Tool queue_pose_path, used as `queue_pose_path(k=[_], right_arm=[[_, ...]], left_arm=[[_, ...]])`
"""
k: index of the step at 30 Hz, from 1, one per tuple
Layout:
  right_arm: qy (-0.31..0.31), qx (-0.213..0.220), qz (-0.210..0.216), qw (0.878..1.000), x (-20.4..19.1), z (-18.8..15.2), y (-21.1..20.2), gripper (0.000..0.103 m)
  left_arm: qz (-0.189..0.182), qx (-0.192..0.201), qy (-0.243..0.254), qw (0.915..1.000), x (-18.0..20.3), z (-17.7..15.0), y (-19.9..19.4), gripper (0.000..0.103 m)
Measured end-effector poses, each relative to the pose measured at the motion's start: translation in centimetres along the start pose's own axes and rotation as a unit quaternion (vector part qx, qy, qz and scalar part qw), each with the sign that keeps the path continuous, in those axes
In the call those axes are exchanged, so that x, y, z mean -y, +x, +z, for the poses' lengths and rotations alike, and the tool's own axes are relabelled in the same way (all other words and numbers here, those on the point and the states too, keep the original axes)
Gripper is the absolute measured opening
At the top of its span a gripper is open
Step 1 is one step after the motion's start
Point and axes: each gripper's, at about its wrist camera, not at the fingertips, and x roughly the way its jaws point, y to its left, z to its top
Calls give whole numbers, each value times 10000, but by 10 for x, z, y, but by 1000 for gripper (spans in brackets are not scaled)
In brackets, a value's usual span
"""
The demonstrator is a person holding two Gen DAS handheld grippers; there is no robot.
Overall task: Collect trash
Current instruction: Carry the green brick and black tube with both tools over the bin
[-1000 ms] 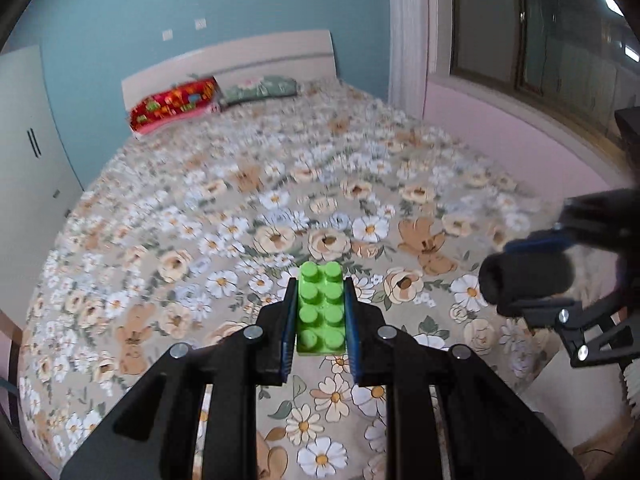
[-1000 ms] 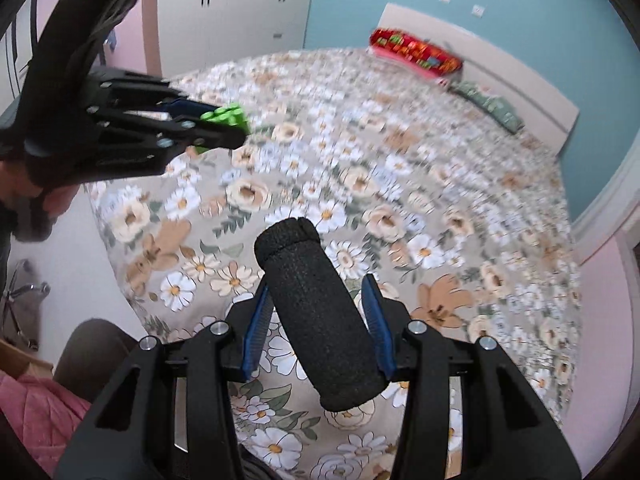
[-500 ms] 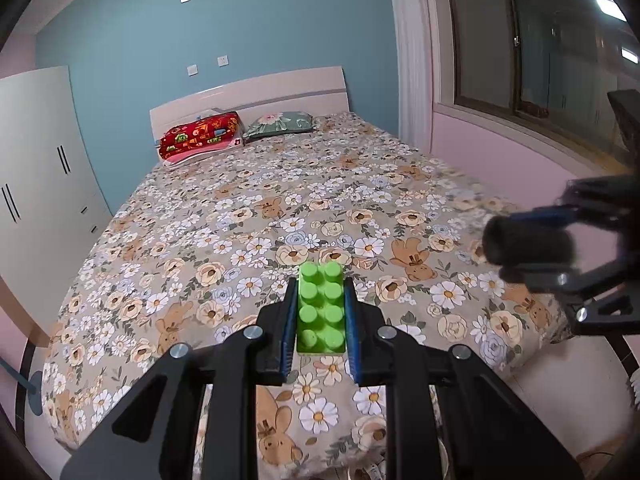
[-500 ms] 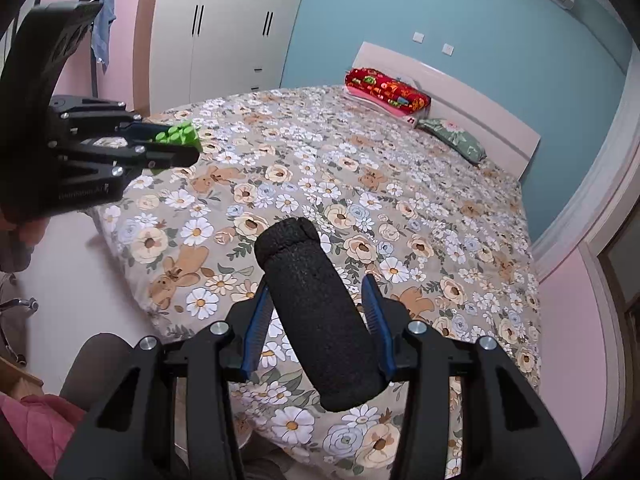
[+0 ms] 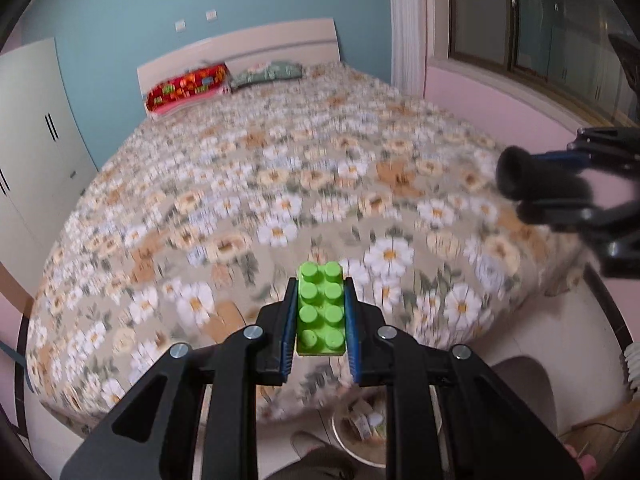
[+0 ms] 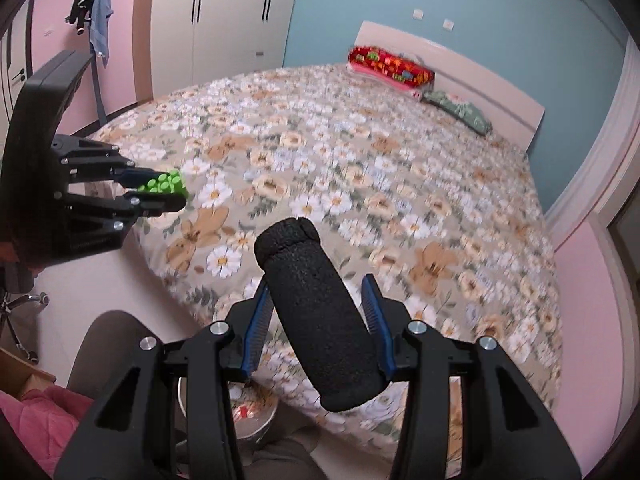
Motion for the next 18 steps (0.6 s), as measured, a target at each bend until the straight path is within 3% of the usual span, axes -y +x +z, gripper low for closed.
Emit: queue_pose_path(k=[18], right_arm=[[372,-1228,790,9886,-50,-115,118,46]], left_arm=[[-391,-1308,-98,9906,29,-126,103,24]])
